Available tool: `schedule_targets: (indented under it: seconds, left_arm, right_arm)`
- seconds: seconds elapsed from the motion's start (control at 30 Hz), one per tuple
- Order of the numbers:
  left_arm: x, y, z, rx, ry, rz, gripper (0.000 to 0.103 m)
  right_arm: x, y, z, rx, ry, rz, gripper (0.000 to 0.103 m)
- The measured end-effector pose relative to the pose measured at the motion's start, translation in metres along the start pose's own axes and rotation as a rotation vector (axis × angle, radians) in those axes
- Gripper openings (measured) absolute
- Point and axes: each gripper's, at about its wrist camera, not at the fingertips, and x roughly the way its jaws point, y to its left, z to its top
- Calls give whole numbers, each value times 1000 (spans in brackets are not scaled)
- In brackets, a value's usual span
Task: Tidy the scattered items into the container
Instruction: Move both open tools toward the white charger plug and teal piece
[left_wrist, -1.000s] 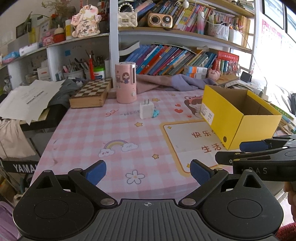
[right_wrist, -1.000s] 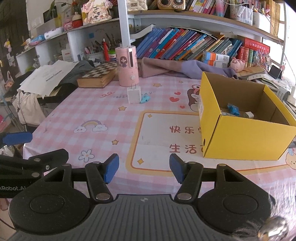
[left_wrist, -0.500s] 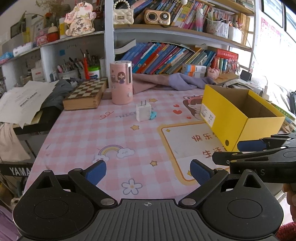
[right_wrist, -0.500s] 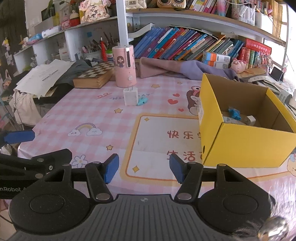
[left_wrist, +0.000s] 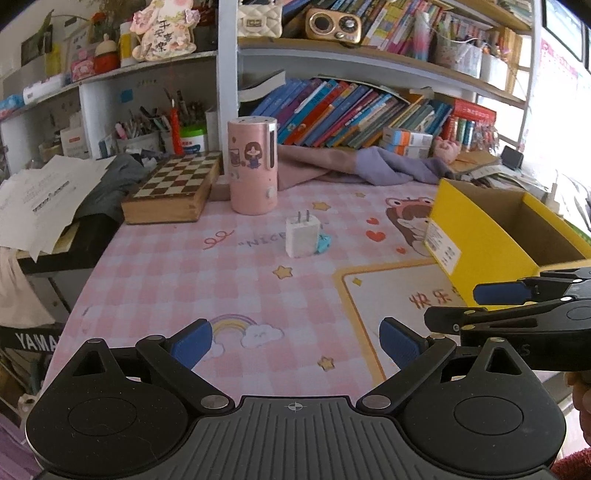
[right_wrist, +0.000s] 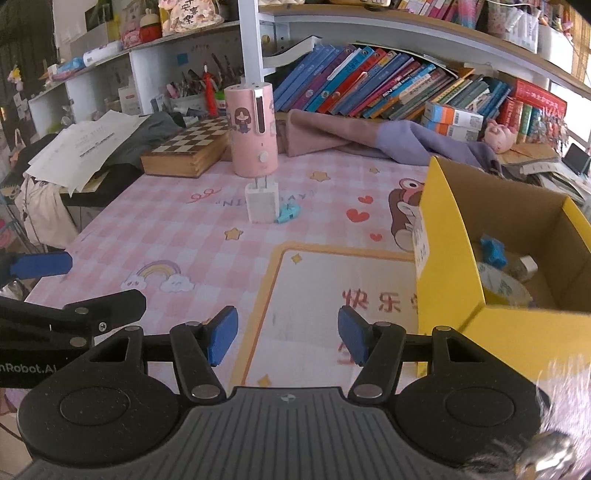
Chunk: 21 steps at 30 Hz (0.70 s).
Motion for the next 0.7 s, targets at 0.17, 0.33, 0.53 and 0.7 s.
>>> schedule_targets:
  seconds: [0.17, 0.33, 0.53, 0.7]
  left_arm:
    - [20, 2, 13, 1, 10, 4, 99]
    - [38, 4, 25, 9, 18, 9, 99]
    - [59, 5, 37, 17, 25, 14, 99]
    - [81, 6, 48, 14, 16, 20, 99]
  right_arm:
    - [21, -8, 18, 1, 7, 8, 58]
    - [40, -15, 36, 1, 11, 15, 58]
    - [60, -24, 54, 21, 15, 22, 57]
    - [78, -34, 73, 49, 3, 14, 57]
